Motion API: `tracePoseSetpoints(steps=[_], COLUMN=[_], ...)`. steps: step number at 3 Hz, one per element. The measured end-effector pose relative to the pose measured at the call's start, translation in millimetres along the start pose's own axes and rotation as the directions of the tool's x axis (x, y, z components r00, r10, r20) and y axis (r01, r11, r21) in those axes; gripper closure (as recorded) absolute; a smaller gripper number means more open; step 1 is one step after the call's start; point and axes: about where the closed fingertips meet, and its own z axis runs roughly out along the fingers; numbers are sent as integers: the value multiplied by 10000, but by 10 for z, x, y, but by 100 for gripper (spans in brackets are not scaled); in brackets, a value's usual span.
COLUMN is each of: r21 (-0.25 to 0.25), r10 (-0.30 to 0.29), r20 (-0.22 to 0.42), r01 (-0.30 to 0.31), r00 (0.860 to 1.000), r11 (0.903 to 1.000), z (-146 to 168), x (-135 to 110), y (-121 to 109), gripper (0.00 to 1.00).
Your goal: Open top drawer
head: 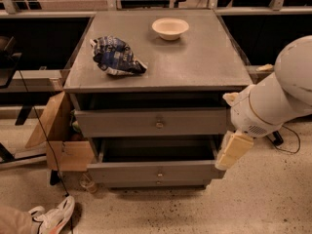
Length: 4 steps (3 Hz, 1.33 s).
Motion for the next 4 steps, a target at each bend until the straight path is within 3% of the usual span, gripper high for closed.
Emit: tracePoseSetpoints(steps=[1, 2, 3, 4], r21=[128, -263, -1055, -1448], r10=[-78, -264, -285, -177], r20=[726, 1305, 1512, 1876], r01=[69, 301, 448, 455], r00=[9973, 9911, 9881, 9821], r11=[9999, 9992, 9934, 9884], z=[202, 626, 1118, 1449], x=[-60, -160, -233, -418], y=[-137, -287, -368, -463], gripper=[0, 0, 0, 0])
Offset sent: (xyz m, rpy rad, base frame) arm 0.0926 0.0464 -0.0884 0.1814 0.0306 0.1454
